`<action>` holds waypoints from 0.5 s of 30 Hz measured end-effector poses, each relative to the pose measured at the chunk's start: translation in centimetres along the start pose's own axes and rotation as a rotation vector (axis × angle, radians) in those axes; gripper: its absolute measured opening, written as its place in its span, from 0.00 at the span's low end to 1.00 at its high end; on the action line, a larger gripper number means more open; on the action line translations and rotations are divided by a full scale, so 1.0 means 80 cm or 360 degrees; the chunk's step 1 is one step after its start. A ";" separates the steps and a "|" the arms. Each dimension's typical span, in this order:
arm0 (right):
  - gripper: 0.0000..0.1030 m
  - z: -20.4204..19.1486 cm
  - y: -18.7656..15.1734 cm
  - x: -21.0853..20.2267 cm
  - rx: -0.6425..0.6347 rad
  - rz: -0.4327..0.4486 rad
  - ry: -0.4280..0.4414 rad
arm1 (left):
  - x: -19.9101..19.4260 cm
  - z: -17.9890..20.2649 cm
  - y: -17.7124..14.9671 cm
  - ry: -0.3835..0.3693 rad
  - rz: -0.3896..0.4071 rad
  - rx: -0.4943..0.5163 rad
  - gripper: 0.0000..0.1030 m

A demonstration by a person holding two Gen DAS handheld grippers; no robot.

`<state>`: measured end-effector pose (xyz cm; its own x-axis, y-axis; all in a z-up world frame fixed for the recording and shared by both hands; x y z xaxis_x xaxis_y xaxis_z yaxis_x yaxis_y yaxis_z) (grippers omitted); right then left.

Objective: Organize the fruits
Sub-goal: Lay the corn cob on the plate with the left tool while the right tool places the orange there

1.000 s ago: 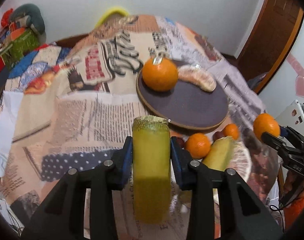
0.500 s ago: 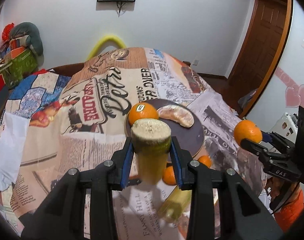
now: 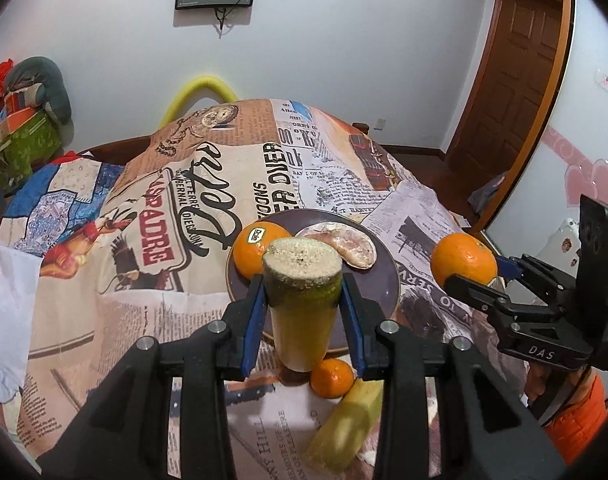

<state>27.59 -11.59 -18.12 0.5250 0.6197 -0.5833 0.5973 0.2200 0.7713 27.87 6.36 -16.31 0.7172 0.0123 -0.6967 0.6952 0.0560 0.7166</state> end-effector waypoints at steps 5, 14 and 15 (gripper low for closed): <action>0.59 0.005 0.007 0.018 -0.0007 -0.0016 0.0018 | 0.021 0.004 0.006 -0.0011 -0.0033 0.0020 0.35; 0.59 0.012 0.014 0.051 -0.0045 -0.0070 0.0043 | 0.063 0.020 0.015 -0.0039 -0.0101 0.0075 0.35; 0.59 0.013 0.014 0.055 -0.0052 -0.0079 0.0044 | 0.068 0.021 0.016 -0.0042 -0.0109 0.0079 0.35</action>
<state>31.22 -9.42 -20.06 0.4780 0.6281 -0.6140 0.6017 0.2750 0.7499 32.70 4.81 -19.12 0.6684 -0.0163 -0.7436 0.7438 0.0063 0.6684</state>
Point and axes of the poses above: each gripper's, at about its wrist camera, not at the fingertips, and x roughly the way its jaws point, z to its right, y to its top, the point moved 3 cm from there along x, roughly the way its jaws point, and after that the axes turned 9 degrees about y, right-handed, at the moved point
